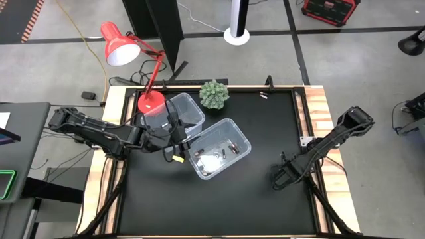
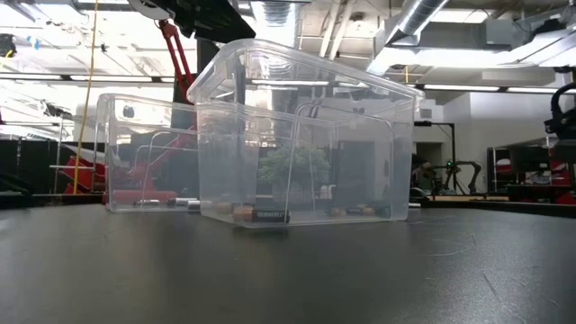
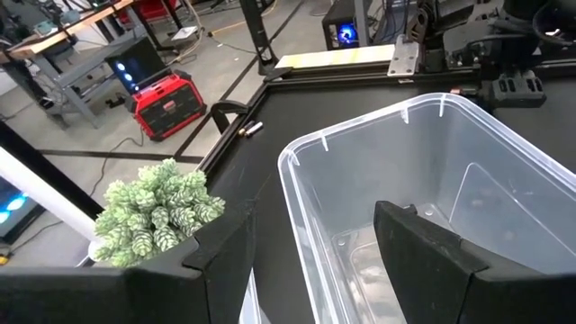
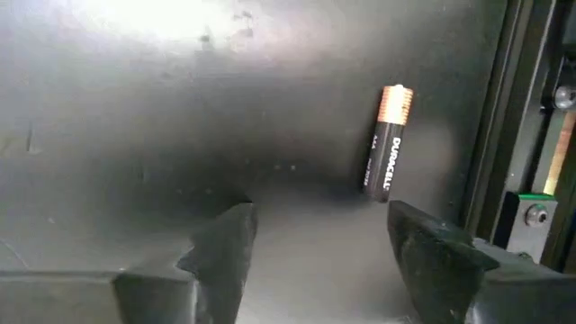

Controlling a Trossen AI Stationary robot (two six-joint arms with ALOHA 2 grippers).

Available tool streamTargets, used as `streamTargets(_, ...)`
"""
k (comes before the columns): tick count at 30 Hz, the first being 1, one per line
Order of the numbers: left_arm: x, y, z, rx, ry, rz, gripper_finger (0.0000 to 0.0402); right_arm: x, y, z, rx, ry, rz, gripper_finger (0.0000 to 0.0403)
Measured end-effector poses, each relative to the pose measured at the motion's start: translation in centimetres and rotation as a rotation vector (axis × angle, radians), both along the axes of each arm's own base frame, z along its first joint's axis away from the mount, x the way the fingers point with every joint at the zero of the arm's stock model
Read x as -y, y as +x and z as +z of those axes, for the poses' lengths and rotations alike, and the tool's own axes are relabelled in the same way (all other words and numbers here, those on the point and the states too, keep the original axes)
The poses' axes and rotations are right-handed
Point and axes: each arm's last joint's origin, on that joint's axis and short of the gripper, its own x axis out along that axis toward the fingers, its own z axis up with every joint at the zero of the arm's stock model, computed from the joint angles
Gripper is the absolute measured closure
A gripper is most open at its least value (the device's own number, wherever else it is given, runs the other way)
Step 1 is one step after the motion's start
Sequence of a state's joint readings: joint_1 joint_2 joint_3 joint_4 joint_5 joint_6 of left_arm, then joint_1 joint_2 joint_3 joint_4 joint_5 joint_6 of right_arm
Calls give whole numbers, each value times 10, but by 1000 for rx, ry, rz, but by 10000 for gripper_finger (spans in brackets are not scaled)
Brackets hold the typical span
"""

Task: Sort batteries
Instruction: Put the brown battery into the bottom transparent bin

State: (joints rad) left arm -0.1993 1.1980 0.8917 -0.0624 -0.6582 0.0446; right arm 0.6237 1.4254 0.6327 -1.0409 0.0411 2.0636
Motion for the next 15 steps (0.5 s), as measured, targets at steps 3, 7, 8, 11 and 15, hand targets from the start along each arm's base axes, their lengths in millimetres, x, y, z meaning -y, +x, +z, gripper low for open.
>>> streamTargets(3,0,0,0,0,0,0,182,1,1,0,4,-7,0,164)
streamTargets(7,0,0,0,0,0,0,182,3,-2,0,-13,-40,-11,205)
streamTargets(8,0,0,0,-1,0,0,182,4,-4,0,-29,-58,-17,212)
streamTargets(11,0,0,0,-2,-1,-3,182,6,-5,0,-38,-70,-31,217)
streamTargets(15,0,0,0,-3,-1,-5,182,6,-6,-4,-15,-62,-52,216)
